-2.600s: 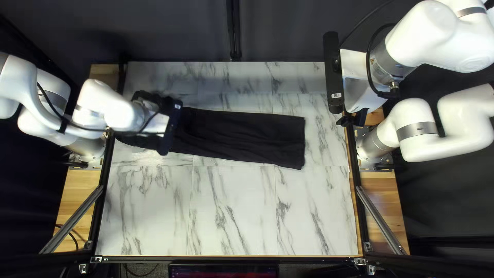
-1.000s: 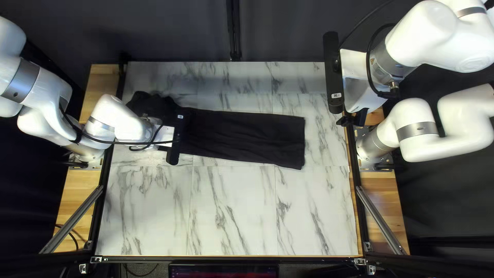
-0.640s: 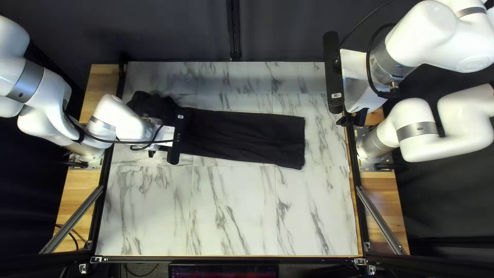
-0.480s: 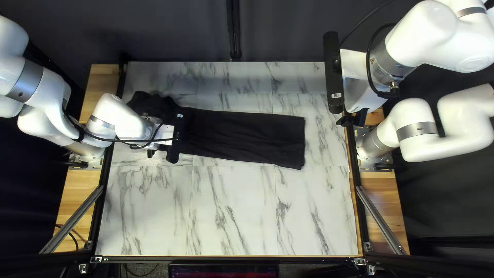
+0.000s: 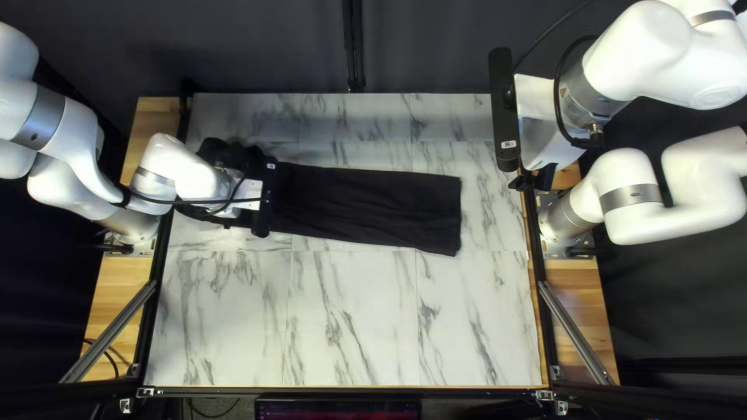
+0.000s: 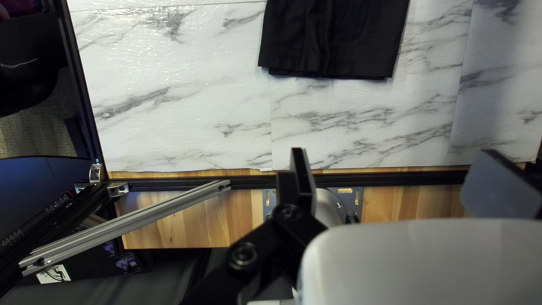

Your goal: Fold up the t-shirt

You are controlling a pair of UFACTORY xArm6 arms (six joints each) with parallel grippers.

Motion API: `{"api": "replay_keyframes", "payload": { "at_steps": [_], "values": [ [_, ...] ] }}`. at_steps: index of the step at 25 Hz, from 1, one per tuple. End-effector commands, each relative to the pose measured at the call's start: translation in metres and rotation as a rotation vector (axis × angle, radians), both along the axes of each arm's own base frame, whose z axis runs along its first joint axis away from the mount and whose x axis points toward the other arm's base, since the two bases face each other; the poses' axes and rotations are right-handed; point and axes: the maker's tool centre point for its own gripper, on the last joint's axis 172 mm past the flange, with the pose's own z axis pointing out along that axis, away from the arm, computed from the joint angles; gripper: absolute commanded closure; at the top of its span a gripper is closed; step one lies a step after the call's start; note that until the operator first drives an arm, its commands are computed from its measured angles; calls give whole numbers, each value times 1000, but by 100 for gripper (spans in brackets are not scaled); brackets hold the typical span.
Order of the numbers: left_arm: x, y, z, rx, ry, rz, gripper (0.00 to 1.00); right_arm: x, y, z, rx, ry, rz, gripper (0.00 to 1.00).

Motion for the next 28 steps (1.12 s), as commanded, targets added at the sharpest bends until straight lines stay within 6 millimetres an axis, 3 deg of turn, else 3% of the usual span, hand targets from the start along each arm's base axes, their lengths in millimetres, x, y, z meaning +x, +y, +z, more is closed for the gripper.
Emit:
{"api": "replay_keyframes", "payload": {
  "at_steps": [1, 7, 16, 21, 28],
  "values": [
    [3, -2, 0, -2, -5, 0, 99, 0, 0, 0, 0, 0, 0, 0],
    [8, -7, 3, -3, -10, -2, 100, 0, 0, 0, 0, 0, 0, 0],
    [27, -25, 33, 22, -30, -33, 100, 0, 0, 0, 0, 0, 0, 0],
    [52, -29, 29, -13, -56, -51, 100, 0, 0, 0, 0, 0, 0, 0],
    [68, -43, 29, -74, -28, -72, 100, 0, 0, 0, 0, 0, 0, 0]
  ]
}}
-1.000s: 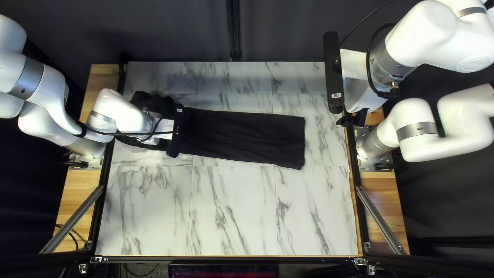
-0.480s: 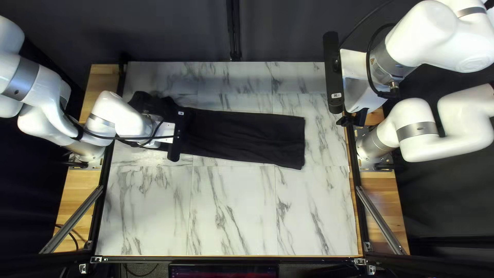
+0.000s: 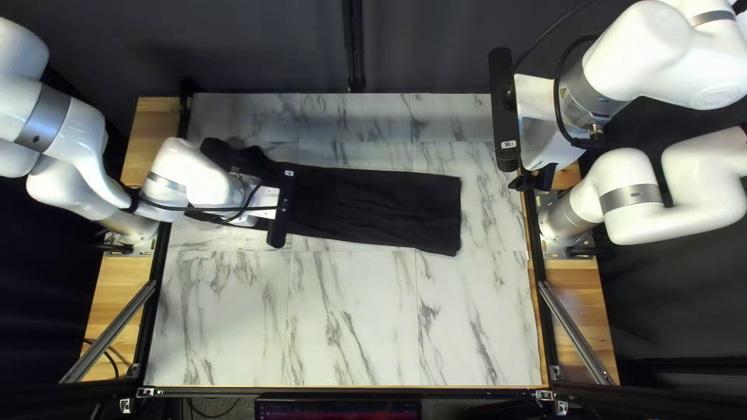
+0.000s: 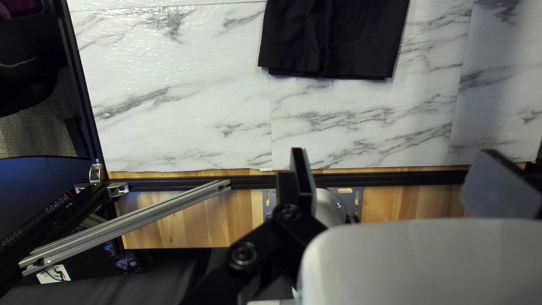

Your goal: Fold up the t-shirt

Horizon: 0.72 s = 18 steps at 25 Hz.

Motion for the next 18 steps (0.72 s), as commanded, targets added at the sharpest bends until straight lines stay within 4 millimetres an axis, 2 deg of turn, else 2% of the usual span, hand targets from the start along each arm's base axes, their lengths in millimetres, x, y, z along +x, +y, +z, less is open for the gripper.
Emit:
{"api": "replay_keyframes", "payload": {
  "at_steps": [1, 6, 10, 15, 16, 17, 18],
  "values": [
    [7, -17, -1, -37, 32, -17, 100, 0, 0, 0, 0, 0, 0, 0],
    [11, -37, -11, -79, 100, -51, 100, 0, 0, 0, 0, 0, 0, 0],
    [15, -45, -17, -104, 144, -82, 99, 0, 0, 0, 0, 0, 0, 0],
    [16, -36, -24, -115, 168, -88, 97, 0, 0, 0, 0, 0, 0, 0],
    [15, -35, -24, -115, 168, -87, 86, 0, 0, 0, 0, 0, 0, 0],
    [14, -35, -22, -112, 164, -88, 30, 0, 0, 0, 0, 0, 0, 0],
    [12, -36, -17, -105, 161, -88, 0, 0, 0, 0, 0, 0, 0, 0]
  ]
}}
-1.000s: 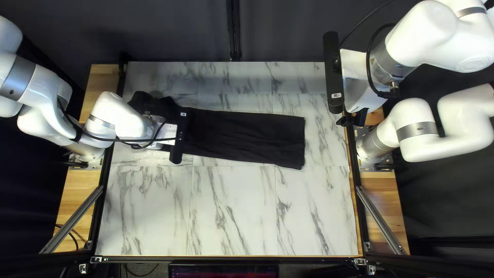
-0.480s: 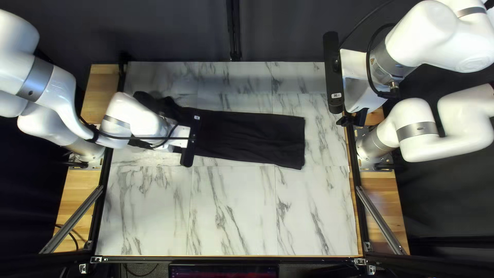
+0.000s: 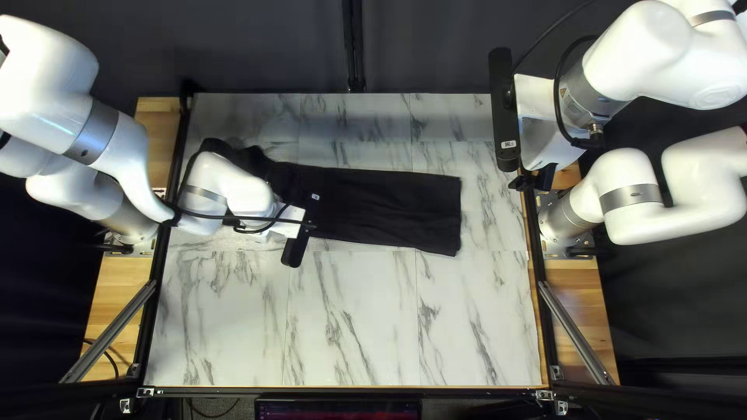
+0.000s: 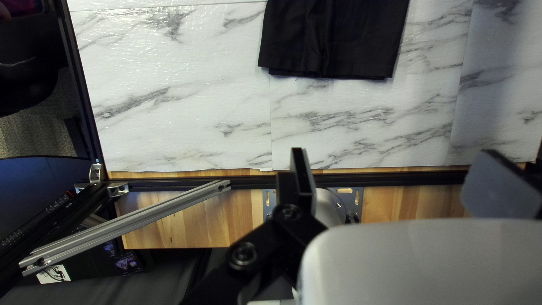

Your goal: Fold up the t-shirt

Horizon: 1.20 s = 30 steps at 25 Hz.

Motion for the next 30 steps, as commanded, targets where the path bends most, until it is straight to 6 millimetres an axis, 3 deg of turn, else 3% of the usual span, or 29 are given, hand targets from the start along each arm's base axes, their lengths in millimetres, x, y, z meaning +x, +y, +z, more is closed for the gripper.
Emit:
{"api": "replay_keyframes", "payload": {
  "at_steps": [1, 6, 10, 13, 19, 26, 30],
  "values": [
    [-5, 0, 9, 13, -9, 1, 0, 0, 0, 0, 0, 0, 0, 0],
    [-29, 9, 36, 56, -34, 25, 0, 0, 0, 0, 0, 0, 0, 0],
    [-62, 45, 49, 50, -65, 8, 0, 0, 0, 0, 0, 0, 0, 0],
    [-82, 68, 50, 34, -78, -18, 0, 0, 0, 0, 0, 0, 0, 0],
    [-96, 90, 37, 54, -75, -31, 0, 0, 0, 0, 0, 0, 0, 0],
    [-85, 76, 22, -63, -62, 133, 0, 0, 0, 0, 0, 0, 0, 0],
    [-92, 70, 14, -80, -29, 249, 0, 0, 0, 0, 0, 0, 0, 0]
  ]
}}
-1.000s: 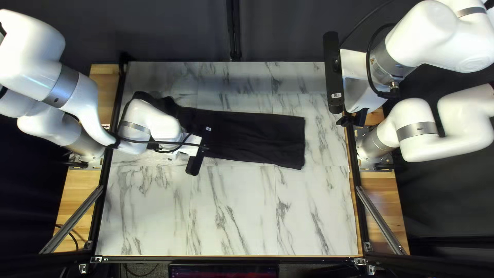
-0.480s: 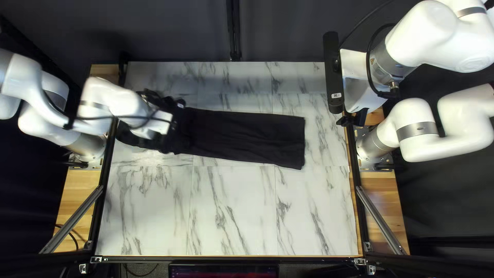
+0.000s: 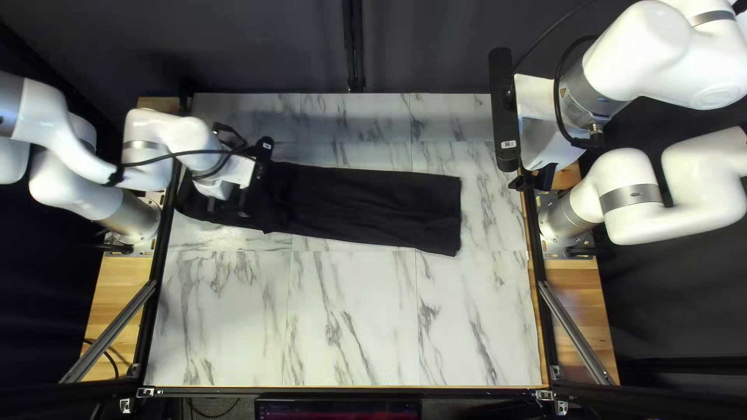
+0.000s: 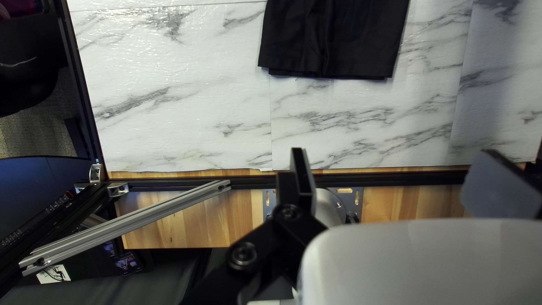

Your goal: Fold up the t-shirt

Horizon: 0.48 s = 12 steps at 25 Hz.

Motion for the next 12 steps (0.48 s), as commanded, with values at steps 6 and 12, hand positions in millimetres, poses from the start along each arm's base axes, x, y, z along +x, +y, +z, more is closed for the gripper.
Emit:
{"api": "replay_keyframes", "payload": {
  "at_steps": [6, 12],
  "values": [
    [-15, -6, -9, -53, 15, 200, 0, 0, 0, 0, 0, 0, 0, 0],
    [-15, -16, -16, -95, -30, 244, 0, 0, 0, 0, 0, 0, 0, 0]
  ]
}}
